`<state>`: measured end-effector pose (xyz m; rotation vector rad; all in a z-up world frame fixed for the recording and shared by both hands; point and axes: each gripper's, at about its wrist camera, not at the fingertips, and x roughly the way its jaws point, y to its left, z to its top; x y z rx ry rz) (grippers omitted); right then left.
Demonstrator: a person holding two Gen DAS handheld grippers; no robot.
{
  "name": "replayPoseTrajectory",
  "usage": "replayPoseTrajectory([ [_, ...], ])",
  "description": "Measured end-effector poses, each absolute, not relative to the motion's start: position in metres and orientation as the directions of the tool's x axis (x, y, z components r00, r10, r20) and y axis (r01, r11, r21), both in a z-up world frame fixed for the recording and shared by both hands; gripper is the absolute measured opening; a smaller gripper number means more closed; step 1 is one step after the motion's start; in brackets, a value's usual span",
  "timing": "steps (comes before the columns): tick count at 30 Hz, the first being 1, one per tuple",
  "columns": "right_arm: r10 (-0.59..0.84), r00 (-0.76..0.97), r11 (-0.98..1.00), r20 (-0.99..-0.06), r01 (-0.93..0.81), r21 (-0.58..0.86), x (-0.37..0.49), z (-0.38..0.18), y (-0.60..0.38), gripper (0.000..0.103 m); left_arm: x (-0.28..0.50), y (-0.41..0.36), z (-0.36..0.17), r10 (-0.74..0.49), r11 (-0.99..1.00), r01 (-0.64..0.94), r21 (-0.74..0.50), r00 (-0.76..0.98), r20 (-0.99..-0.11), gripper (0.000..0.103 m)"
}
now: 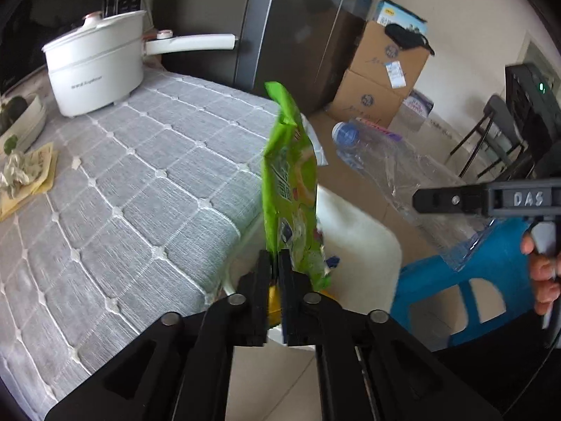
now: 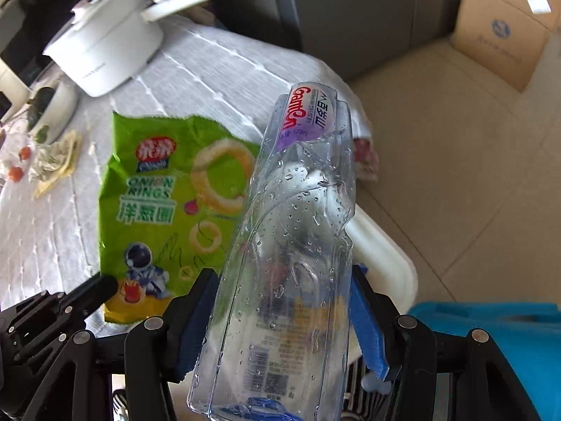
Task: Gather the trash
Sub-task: 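Carry the bag and bottle to the white bin and release both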
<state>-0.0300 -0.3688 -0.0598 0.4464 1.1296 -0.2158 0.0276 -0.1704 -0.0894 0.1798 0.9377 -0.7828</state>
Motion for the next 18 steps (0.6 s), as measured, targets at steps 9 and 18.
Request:
replayPoseTrajectory([
  [9, 0.084, 0.366, 0.904, -0.927, 0.364, 0.225, -0.019, -0.075, -0.363, 0.063, 0.034, -0.137, -0.075, -0.469, 0.779, 0.614, -0.125, 0.438, -0.767, 0.07],
  [18, 0.125, 0.298, 0.914, -0.946, 0.337, 0.227, -0.005, -0.098, -0.35, 0.066, 0.039, -0.094, -0.063, -0.399, 0.832, 0.553, -0.052, 0.53, -0.748, 0.081],
])
